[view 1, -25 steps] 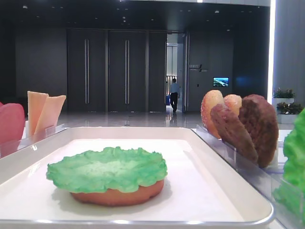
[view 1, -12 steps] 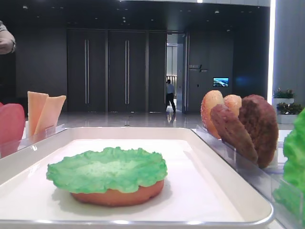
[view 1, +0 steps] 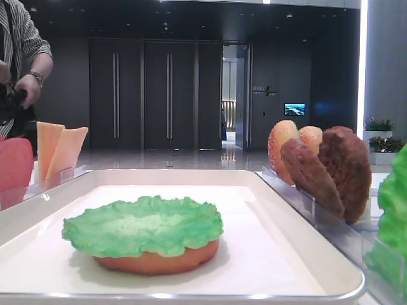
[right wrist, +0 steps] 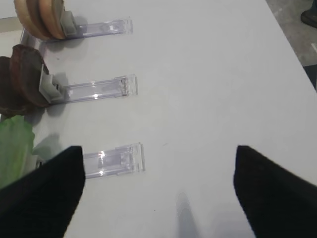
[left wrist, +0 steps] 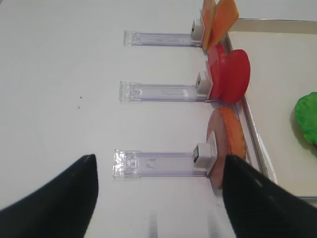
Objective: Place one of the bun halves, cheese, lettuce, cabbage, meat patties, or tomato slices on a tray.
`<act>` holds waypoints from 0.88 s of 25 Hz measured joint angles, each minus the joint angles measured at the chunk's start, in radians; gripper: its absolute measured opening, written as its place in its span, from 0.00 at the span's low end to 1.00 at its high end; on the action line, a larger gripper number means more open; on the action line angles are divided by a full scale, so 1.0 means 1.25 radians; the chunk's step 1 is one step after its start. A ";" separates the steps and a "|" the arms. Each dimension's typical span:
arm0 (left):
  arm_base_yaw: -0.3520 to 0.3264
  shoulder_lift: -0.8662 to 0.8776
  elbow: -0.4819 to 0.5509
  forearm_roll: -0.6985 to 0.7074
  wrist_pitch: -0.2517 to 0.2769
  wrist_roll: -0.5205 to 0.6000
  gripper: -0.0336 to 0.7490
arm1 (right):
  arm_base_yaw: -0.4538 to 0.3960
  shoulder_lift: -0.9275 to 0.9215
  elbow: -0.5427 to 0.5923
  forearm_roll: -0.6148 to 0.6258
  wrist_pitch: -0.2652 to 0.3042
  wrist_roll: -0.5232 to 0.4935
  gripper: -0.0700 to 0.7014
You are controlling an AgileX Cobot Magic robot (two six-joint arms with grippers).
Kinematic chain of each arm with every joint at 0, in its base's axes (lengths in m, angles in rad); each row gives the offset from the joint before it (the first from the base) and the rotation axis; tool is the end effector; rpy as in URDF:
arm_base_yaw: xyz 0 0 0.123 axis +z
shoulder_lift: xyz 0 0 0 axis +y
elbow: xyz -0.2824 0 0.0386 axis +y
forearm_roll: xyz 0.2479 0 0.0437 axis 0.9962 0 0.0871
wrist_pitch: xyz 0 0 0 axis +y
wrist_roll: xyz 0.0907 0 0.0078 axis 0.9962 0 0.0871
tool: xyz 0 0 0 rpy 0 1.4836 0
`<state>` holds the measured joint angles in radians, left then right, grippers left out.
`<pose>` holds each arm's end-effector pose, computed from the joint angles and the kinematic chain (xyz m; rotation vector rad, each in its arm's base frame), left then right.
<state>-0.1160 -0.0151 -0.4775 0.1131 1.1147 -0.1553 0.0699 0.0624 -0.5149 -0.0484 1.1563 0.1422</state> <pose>-0.0061 0.0100 0.2670 -0.0497 2.0997 -0.0265 -0.0012 -0.0041 0.2742 0.0828 2.1853 0.0605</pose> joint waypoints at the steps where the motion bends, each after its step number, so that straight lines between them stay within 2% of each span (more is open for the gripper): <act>1: 0.000 0.000 0.000 0.000 0.000 0.000 0.81 | 0.000 -0.004 0.002 -0.004 -0.001 0.000 0.84; 22: 0.000 0.000 0.000 0.000 0.000 0.000 0.81 | 0.000 -0.056 0.004 -0.006 -0.013 0.000 0.84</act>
<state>-0.1160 -0.0151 -0.4775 0.1131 1.1147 -0.1553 0.0699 -0.0076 -0.5100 -0.0563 1.1401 0.1422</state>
